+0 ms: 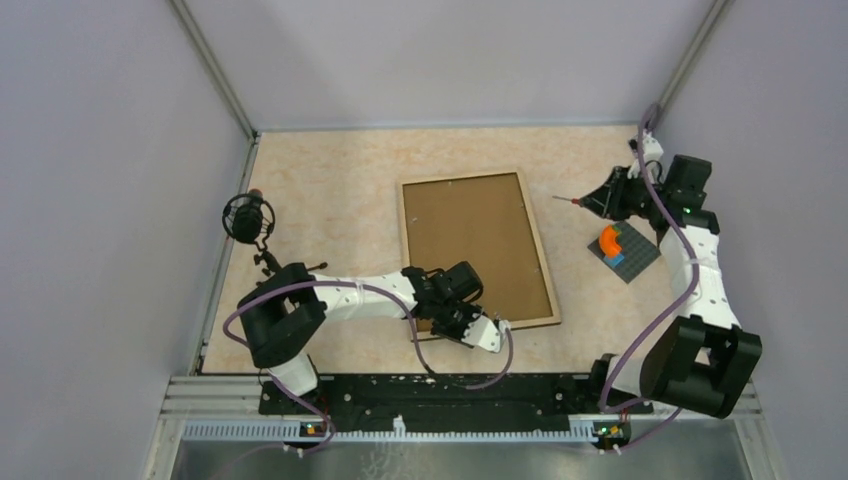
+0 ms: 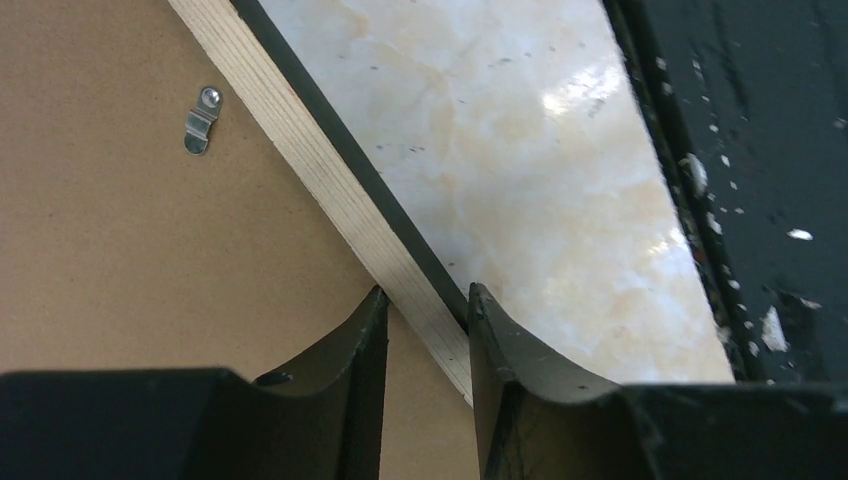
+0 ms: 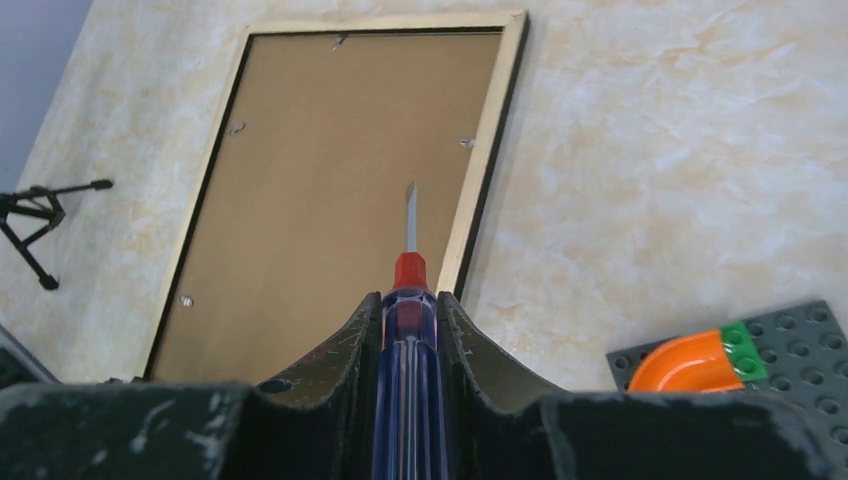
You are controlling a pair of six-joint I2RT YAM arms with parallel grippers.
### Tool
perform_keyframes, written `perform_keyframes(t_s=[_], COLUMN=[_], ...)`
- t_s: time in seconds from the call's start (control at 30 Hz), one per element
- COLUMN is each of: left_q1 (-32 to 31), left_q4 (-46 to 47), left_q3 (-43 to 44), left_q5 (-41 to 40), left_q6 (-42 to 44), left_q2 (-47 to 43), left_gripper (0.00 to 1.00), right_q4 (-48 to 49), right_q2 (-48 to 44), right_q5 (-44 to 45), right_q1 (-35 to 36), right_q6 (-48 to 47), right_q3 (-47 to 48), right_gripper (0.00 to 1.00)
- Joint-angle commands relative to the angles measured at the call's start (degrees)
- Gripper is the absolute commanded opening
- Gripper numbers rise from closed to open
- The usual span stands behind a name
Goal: Take the photo out of the frame
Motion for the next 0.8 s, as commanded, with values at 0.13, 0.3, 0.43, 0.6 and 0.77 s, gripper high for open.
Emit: perform_keyframes(t_s=[0.13,0.3,0.43,0.6,0.77], left_q1=[1.7,3.1,3.2,3.2,3.4], left_q4=[-16.6,-15.5,-11.8,-8.4,-6.2], left_q3=[-6.0,-7.1,-6.1,-3.8,-2.9], left_q5=[7.2,7.9,7.8,5.3,3.3], left_q6=[5.8,3.8,-1.6,-6.6,-7.6], left_q2=[-1.6,-4.2,-6.2,-6.8,-7.1], left_gripper=[0.36,0.46,0.66,0.77,0.94], right_q4=[-9.2,-13.8,-16.3,-20.5,-23.9], right_q2=[-0.1,-2.6,-5.1,-7.0,-7.7], right_q5=[7.6,13.1,18.2,20.7,23.5], right_q1=[11.2,15.3,20.3,23.7,27.3], right_q6=[-13.0,-17.3,-20.5,-24.3,-26.6], right_q3=[0.2,-0.7,-3.2,-5.0,-5.4], right_gripper=[0.0,0.0,0.0,0.0,0.0])
